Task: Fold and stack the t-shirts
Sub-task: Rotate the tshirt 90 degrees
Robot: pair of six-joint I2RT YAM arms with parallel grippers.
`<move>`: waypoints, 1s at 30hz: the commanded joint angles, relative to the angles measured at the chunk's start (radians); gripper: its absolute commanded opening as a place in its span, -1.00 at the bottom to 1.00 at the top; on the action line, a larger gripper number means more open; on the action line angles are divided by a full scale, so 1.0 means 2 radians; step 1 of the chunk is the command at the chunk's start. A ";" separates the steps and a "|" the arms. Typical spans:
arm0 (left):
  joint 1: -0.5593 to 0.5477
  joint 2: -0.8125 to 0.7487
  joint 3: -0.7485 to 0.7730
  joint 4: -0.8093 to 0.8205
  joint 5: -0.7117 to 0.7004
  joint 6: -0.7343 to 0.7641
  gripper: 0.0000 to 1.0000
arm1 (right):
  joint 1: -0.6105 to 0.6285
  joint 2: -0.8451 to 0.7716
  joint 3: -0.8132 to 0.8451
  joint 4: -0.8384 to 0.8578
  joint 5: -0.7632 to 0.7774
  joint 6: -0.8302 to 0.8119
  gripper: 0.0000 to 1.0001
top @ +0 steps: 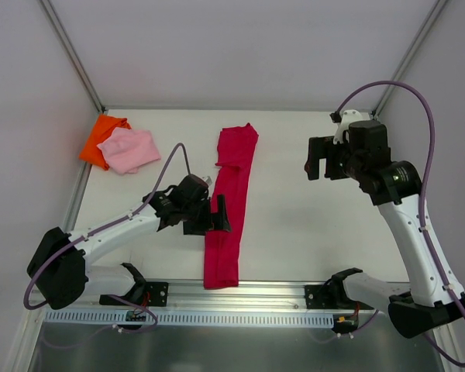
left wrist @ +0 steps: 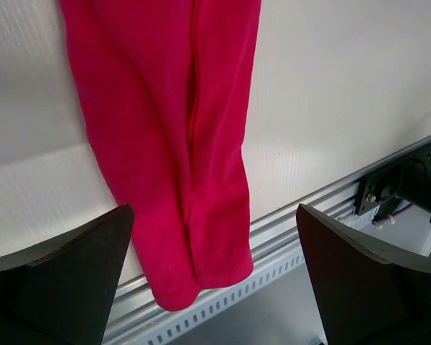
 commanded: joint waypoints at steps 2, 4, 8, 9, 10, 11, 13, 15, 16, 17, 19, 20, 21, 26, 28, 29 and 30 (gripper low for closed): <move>-0.007 -0.006 -0.014 0.025 0.026 -0.007 0.97 | 0.002 0.004 0.026 0.012 0.009 0.009 0.93; -0.007 0.005 -0.026 0.042 0.047 -0.006 0.98 | 0.002 0.005 0.026 0.012 0.009 0.007 0.93; -0.011 0.023 -0.035 0.068 0.078 -0.003 0.97 | 0.002 0.008 0.033 0.008 0.009 0.006 0.93; -0.014 0.027 -0.033 0.075 0.086 -0.001 0.98 | 0.002 0.008 0.035 0.007 0.009 0.006 0.93; -0.015 0.038 -0.033 0.081 0.093 0.000 0.97 | 0.002 0.009 0.037 0.006 0.009 0.006 0.93; -0.019 0.044 -0.030 0.082 0.099 0.001 0.93 | 0.002 0.009 0.039 0.005 0.009 0.006 0.93; -0.035 0.053 -0.020 0.073 0.094 0.000 0.93 | 0.002 0.010 0.041 0.003 0.009 0.005 0.93; -0.046 0.053 -0.013 0.066 0.088 0.001 0.92 | 0.002 0.011 0.042 0.000 0.007 0.005 0.93; -0.050 0.053 -0.013 0.064 0.089 -0.001 0.90 | 0.002 0.011 0.041 0.000 0.007 0.005 0.93; -0.051 0.053 -0.013 0.062 0.091 -0.004 0.85 | 0.002 0.009 0.038 0.001 0.007 0.004 0.93; -0.058 0.053 -0.014 0.059 0.094 -0.005 0.74 | 0.002 0.009 0.035 0.002 0.006 0.004 0.93; -0.061 0.053 -0.014 0.056 0.095 -0.006 0.73 | 0.002 0.008 0.032 0.004 0.003 0.005 0.93; -0.065 0.051 -0.014 0.054 0.094 -0.008 0.73 | 0.002 0.008 0.030 0.005 0.003 0.006 0.93; -0.083 0.047 -0.017 0.039 0.094 -0.016 0.70 | 0.002 0.007 0.026 0.011 -0.004 0.007 0.93; -0.088 0.043 -0.021 0.040 0.095 -0.018 0.56 | 0.002 0.006 0.024 0.012 -0.004 0.007 0.93; -0.088 0.043 -0.021 0.040 0.095 -0.020 0.51 | 0.002 0.006 0.024 0.012 -0.004 0.007 0.93; -0.090 0.044 -0.022 0.041 0.095 -0.021 0.44 | 0.002 0.005 0.024 0.013 -0.004 0.008 0.93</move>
